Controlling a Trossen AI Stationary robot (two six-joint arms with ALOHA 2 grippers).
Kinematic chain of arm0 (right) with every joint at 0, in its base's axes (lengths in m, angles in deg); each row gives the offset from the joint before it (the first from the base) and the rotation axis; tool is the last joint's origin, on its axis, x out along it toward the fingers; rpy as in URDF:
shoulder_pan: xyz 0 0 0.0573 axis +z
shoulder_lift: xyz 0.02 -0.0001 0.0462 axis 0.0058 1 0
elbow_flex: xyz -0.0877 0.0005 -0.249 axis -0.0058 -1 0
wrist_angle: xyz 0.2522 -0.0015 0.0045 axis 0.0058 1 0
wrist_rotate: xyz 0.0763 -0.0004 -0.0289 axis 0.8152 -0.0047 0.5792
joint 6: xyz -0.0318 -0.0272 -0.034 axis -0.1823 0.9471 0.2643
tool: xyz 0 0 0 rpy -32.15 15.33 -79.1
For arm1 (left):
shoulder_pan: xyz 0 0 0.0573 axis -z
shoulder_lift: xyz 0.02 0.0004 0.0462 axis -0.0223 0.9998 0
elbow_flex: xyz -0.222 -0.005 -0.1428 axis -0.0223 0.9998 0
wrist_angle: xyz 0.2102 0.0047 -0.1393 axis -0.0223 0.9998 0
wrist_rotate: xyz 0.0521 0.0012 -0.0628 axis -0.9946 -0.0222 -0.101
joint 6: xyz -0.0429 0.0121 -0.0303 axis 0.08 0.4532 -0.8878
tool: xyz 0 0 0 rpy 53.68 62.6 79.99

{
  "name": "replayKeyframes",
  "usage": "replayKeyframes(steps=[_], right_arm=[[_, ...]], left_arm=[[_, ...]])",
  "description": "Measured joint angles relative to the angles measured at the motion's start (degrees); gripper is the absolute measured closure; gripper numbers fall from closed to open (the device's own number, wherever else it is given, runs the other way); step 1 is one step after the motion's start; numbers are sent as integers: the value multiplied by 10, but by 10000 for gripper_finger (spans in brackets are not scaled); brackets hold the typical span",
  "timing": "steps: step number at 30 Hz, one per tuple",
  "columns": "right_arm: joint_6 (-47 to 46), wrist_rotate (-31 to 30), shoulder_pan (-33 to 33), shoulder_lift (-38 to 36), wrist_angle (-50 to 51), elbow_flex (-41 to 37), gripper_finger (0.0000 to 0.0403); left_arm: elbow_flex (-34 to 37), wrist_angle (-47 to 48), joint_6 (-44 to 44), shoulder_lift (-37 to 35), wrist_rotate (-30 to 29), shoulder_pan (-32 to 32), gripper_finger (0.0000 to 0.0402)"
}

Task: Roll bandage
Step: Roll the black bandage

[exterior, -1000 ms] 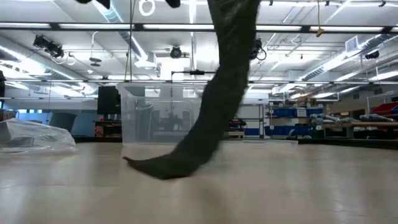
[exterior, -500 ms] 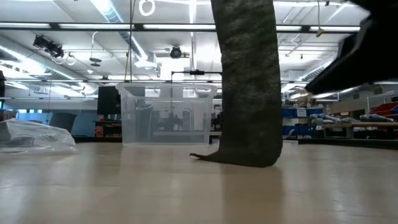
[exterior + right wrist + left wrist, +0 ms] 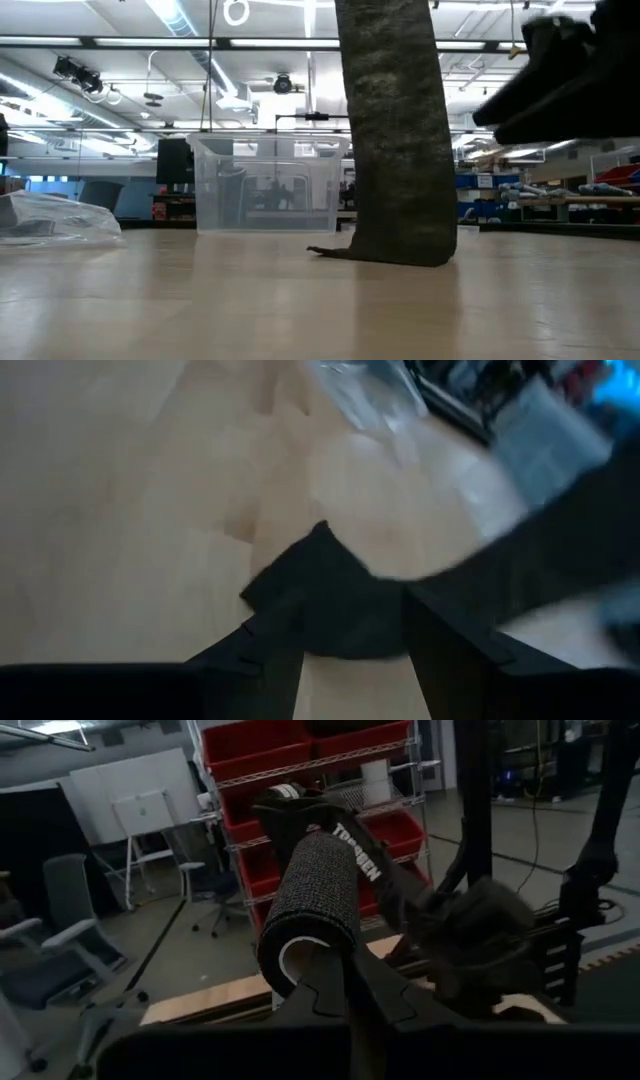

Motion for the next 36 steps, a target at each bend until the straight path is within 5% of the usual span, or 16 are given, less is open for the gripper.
replayKeyframes(steps=[8, 15, 25, 31, 36], right_arm=[[177, 30, -20, 0, 149, 56, 238], [303, 76, -57, 8, 174, 62, 238], [451, 38, -67, 160, 216, 134, 240], [440, 63, -82, 179, 263, 188, 256], [322, 188, -103, 173, 239, 208, 266]], left_arm=[[0, 10, 3, 0, -9, 0, 401], [0, 15, 16, 0, -13, 0, 401], [0, 35, 17, 0, -22, 0, 401], [1, 41, 17, 0, -24, 0, 401], [1, 42, 17, 0, -25, 0, 401]])
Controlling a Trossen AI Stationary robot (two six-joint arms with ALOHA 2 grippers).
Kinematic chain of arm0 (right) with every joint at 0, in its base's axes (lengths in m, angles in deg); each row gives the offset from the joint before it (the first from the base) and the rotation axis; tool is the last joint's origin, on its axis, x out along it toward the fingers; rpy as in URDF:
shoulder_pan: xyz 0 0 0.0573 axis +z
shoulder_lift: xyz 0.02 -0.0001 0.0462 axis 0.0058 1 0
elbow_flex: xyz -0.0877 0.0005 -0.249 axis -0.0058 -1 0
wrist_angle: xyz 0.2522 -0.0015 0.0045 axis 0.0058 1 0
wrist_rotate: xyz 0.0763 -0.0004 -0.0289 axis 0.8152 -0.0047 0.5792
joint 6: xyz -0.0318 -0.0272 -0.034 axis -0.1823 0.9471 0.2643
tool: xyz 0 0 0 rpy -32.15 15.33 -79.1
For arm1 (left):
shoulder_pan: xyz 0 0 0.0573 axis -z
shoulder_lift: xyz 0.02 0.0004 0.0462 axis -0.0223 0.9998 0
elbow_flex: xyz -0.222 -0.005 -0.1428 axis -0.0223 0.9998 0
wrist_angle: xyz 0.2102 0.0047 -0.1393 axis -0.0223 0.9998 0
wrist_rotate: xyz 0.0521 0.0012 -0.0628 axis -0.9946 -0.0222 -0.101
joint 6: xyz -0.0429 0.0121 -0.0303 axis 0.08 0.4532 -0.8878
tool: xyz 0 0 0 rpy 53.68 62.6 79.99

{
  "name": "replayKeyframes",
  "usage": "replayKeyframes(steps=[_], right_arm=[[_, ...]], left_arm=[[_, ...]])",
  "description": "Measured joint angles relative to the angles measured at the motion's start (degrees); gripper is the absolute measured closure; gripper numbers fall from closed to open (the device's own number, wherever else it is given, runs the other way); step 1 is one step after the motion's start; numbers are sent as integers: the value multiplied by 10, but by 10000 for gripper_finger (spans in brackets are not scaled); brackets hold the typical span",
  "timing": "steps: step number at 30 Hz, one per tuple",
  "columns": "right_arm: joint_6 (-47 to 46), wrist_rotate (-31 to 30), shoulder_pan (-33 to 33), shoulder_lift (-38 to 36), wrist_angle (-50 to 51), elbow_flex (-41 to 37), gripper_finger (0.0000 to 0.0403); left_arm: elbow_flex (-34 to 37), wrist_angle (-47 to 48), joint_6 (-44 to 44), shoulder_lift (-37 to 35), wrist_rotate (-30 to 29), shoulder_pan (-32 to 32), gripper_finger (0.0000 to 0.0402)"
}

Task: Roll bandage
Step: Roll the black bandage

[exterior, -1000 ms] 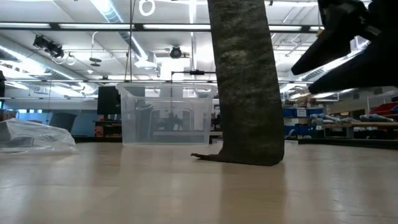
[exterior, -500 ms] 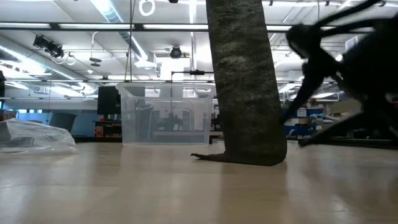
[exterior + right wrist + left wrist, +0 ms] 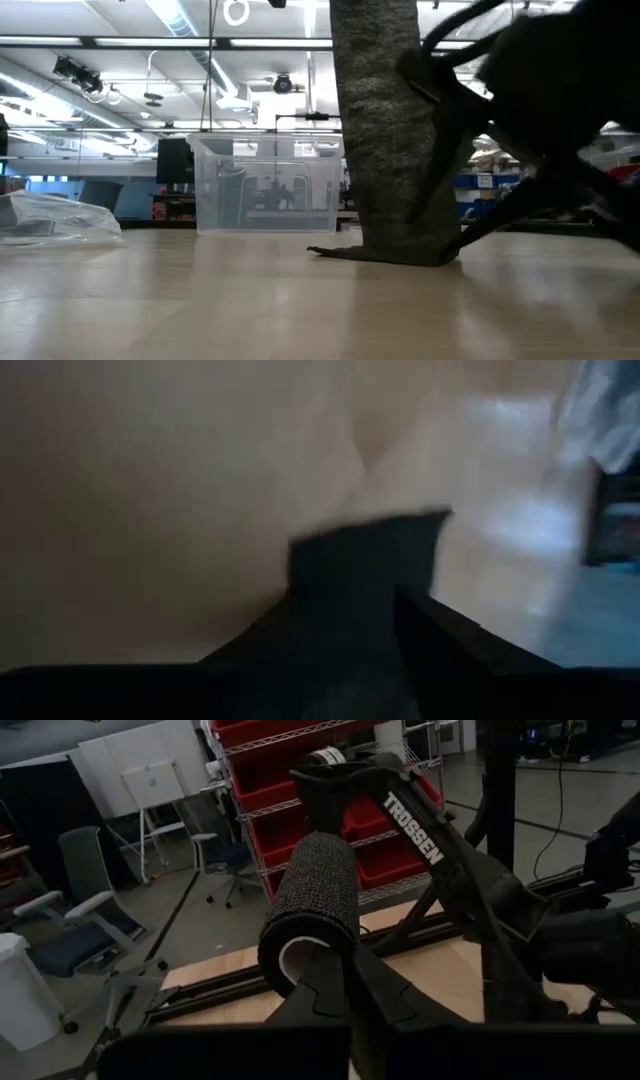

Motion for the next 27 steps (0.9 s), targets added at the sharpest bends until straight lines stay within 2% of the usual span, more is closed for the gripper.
replayKeyframes(steps=[4, 13, 17, 21, 27], right_arm=[[-54, 59, -11, 2, -18, 6, 268], [-109, 84, -29, 3, -17, 7, 278], [-127, 96, -36, 3, -15, 7, 313], [-139, 114, -39, 3, -13, 7, 385], [-142, 107, -34, 2, -16, 7, 400]], left_arm=[[0, 1, 0, 0, 0, 0, 401], [0, 4, 0, 0, 0, 0, 401], [0, 5, -1, 0, 0, 0, 401], [0, 5, -2, 0, 0, 0, 401], [0, 10, -2, 0, -1, 0, 401]])
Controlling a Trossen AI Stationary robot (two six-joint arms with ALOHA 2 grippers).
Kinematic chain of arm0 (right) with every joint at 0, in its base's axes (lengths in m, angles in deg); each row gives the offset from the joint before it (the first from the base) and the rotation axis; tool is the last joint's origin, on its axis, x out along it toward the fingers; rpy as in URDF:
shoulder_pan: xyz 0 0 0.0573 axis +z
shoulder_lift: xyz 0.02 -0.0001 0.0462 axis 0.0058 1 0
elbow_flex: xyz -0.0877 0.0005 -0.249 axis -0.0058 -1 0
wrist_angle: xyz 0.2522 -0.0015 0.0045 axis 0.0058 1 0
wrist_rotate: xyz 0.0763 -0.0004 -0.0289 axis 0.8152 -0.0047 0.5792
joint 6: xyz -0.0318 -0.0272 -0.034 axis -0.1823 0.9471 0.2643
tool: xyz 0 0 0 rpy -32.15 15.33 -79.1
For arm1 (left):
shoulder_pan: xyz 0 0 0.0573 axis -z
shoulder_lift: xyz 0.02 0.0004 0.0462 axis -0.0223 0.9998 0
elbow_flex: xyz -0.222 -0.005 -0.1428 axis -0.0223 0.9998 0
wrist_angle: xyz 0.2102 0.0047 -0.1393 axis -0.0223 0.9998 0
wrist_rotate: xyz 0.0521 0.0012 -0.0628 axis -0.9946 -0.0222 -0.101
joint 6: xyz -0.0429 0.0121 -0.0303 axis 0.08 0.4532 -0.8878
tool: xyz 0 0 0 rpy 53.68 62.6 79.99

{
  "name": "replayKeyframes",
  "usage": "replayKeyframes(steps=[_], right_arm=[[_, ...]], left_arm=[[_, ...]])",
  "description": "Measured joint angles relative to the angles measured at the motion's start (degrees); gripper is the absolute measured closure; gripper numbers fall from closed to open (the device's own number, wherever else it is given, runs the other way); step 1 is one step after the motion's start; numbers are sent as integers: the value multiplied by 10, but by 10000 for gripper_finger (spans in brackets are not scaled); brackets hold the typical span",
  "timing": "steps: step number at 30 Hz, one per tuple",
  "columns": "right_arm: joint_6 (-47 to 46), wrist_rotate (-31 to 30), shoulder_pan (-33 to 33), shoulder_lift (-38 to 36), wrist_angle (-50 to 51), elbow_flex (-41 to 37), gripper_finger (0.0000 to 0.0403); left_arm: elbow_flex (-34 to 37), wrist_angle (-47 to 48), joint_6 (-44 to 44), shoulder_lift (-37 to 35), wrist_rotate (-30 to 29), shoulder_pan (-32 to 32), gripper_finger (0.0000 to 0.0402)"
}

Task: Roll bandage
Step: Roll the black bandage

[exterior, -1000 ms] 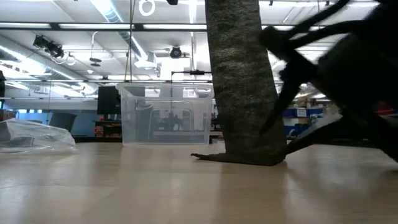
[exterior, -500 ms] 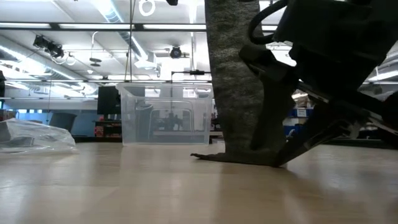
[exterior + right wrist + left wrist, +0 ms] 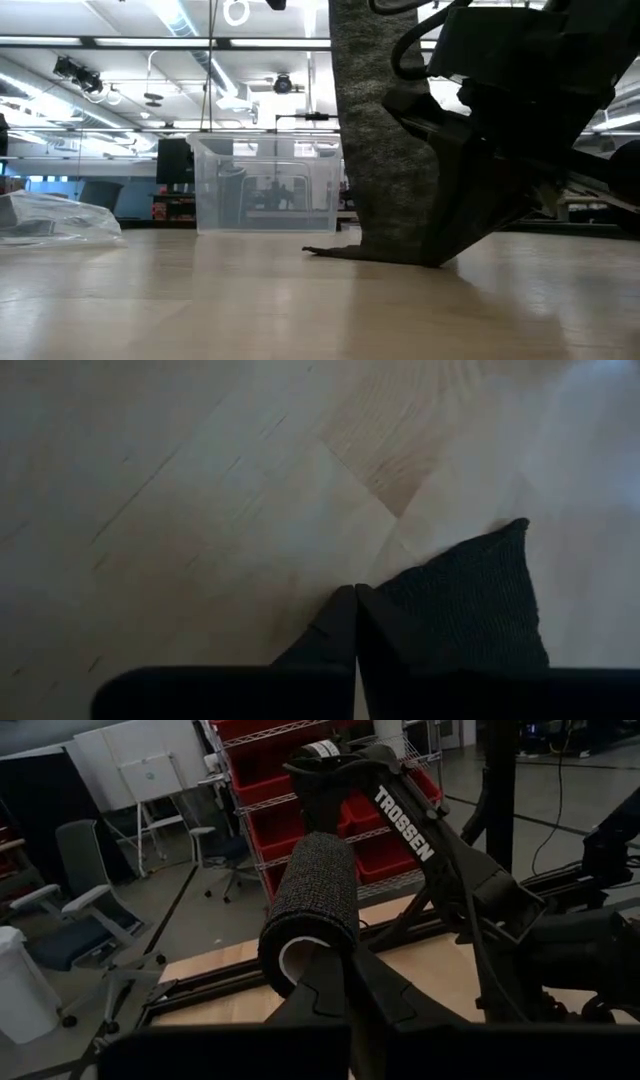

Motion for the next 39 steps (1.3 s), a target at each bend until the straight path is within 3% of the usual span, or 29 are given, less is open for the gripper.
replayKeyframes(steps=[8, 14, 20, 25, 35, 39], right_arm=[[5, -62, 32, -40, -12, 25, 402], [31, -107, 52, -43, 45, 40, 386], [-2, -68, 33, -2, 62, 39, 327], [-36, -6, 1, 4, 60, 39, 306], [-47, 78, -49, 0, 55, 30, 317], [-46, 105, -54, 0, 53, 30, 366]], left_arm=[[0, 14, 3, 7, -17, 0, 401], [1, 18, 3, 8, -24, 0, 401], [1, 18, 2, 8, -25, 0, 401], [1, 23, 2, 8, -24, 0, 401], [1, 30, 2, 8, -24, 0, 401], [0, 30, 2, 8, -23, 0, 401]])
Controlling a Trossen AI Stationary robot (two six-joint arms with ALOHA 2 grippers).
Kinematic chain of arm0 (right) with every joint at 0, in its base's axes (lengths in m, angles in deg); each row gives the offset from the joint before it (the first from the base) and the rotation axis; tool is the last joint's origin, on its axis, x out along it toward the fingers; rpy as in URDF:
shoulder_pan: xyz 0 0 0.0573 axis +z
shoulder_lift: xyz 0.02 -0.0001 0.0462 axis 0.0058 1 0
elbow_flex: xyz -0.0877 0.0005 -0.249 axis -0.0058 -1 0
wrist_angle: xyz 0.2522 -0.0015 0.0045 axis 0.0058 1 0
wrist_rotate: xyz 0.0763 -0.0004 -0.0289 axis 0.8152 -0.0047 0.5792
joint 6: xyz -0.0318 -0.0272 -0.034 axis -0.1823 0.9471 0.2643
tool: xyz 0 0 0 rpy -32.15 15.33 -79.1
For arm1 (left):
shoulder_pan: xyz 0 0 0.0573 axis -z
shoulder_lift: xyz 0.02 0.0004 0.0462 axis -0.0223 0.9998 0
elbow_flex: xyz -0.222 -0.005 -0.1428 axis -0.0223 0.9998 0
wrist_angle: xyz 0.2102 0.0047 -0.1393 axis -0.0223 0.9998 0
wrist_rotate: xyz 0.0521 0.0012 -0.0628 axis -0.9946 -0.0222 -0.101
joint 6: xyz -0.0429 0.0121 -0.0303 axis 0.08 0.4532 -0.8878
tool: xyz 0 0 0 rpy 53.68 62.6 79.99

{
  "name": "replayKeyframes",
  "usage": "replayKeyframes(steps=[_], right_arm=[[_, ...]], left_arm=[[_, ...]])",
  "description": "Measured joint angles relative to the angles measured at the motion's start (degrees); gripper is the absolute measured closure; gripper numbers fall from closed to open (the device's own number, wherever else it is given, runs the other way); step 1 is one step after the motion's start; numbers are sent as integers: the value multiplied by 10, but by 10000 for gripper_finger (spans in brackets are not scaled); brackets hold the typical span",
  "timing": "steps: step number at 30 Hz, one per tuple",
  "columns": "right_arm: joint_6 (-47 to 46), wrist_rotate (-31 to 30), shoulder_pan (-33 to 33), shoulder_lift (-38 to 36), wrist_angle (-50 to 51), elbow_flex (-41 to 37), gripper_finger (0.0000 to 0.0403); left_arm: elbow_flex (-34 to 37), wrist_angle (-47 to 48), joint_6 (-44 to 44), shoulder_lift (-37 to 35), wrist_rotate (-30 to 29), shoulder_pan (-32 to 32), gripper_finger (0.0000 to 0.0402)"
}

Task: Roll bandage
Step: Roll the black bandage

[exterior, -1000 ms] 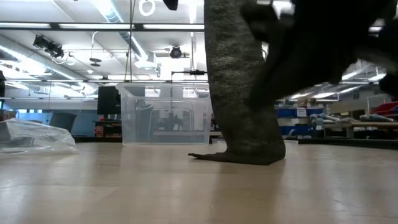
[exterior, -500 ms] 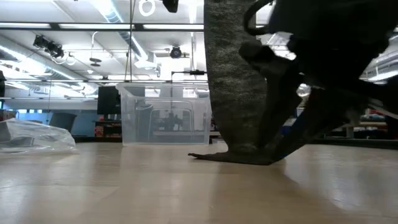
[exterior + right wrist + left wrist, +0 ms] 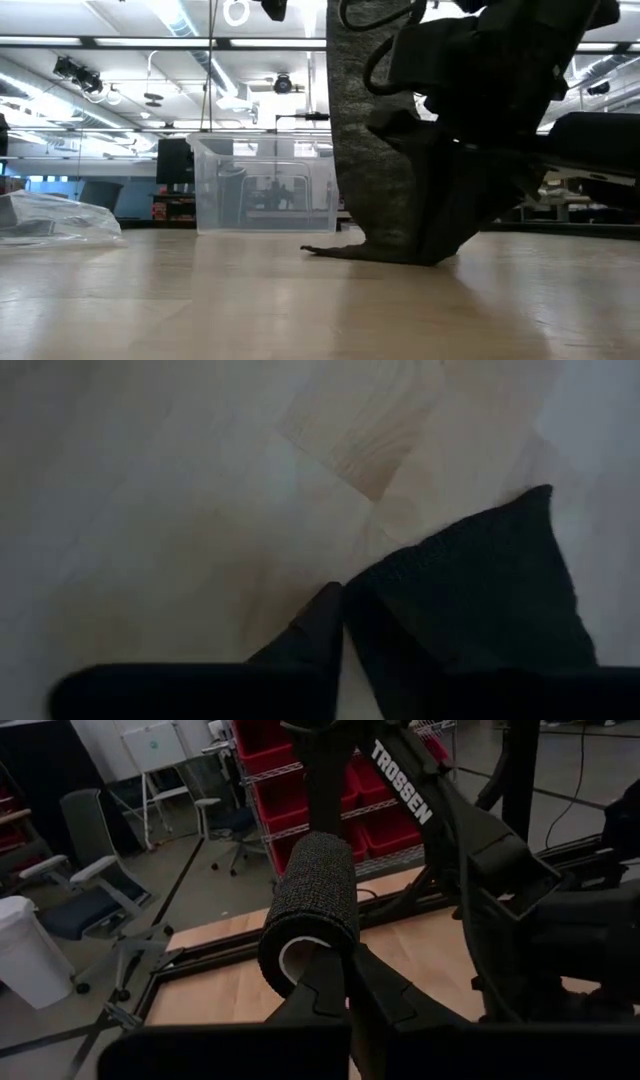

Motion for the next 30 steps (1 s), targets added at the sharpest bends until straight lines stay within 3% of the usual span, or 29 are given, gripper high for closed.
replayKeyframes(steps=[2, 14, 30], right_arm=[[12, -9, 5, 1, -1, 0, 392], [21, -129, 64, -20, 38, 62, 402], [124, -464, 127, -122, 171, 214, 403]], left_arm=[[0, 0, 0, 0, 0, 0, 401], [1, 15, 3, 2, -6, 0, 401], [2, 42, 1, 14, -11, 0, 401]])
